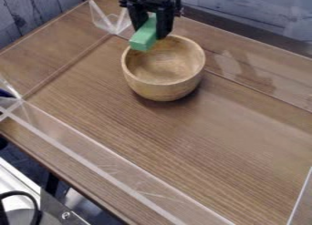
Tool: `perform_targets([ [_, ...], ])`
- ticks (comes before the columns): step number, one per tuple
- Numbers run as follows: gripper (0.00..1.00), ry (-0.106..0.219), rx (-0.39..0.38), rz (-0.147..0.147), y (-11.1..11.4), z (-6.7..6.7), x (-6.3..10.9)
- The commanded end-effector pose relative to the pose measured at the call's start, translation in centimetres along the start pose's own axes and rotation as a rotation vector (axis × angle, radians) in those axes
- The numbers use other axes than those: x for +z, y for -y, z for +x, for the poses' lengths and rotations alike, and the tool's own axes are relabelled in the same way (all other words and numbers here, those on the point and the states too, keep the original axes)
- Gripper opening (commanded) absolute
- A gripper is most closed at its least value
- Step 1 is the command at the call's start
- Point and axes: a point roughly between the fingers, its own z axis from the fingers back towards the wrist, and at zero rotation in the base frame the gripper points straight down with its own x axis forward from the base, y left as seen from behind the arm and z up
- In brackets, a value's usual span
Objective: Remove the green block from inside the brown bowl and put it on the table
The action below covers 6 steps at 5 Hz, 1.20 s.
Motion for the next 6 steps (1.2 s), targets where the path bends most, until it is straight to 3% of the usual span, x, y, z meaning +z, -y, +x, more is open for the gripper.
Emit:
perform_targets([
  [1, 0.0, 0.079, 0.005, 0.022, -1.1, 1.0, 2.2],
  [5, 0.0, 0.09, 0.016, 0.025, -2.4, 1.3, 1.7],
  [6, 0.0, 0.073, 0.01, 0.029, -2.5, 0.0, 1.5],
])
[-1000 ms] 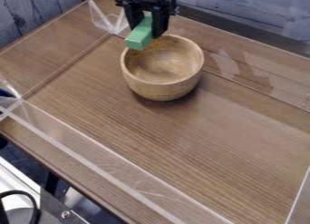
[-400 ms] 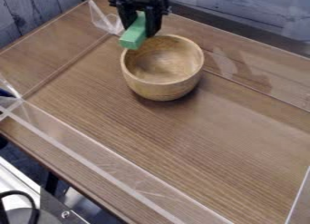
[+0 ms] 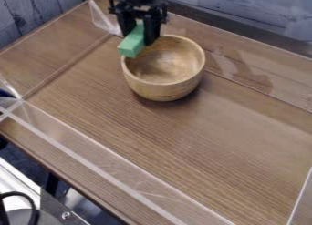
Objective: Remove the green block from inside the brown bowl and put it on the table
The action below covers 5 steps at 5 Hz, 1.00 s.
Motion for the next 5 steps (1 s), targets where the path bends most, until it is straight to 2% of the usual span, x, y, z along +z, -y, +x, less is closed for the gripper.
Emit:
perform_targets([
  [1, 0.0, 0.113, -0.009, 0.019, -0.2, -0.6, 4.6],
  [2, 0.0, 0.13, -0.015, 0.011, 0.0, -1.5, 5.9],
  [5, 0.0, 0.066, -0.025, 0.055, -1.6, -4.5, 2.8],
])
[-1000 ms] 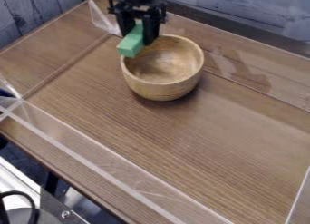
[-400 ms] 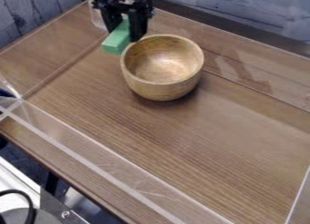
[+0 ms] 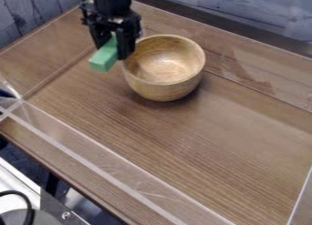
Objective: Remove the green block from inside the brown bowl and put it on the table
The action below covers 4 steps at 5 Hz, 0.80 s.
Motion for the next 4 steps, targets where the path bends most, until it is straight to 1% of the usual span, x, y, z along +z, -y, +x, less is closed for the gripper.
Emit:
perform_targets([
  [1, 0.0, 0.057, 0.012, 0.048, -1.1, 0.4, 1.2],
  [2, 0.0, 0.038, 0.02, 0.057, -1.7, 0.3, 0.2],
  [3, 0.0, 0.011, 0.032, 0.066, -2.4, 0.3, -1.0],
  [4, 0.0, -0.015, 0.042, 0.078, -3.3, -0.2, -2.3],
])
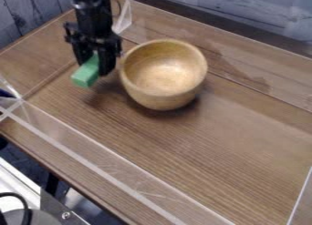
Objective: Remove the green block from inside the brown bowl and put it on the table
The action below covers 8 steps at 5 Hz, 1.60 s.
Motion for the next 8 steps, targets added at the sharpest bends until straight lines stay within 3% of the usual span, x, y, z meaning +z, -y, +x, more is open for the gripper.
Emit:
perform_targets([
  [1, 0.0, 0.027, 0.001, 0.031, -0.8, 0.6, -0.2],
  [2, 0.0, 0.01, 0.003, 0.031, -1.0, 0.5, -0.9],
  [8, 0.0, 0.008, 0.006, -0.022, -0.2, -0.1, 0.6],
])
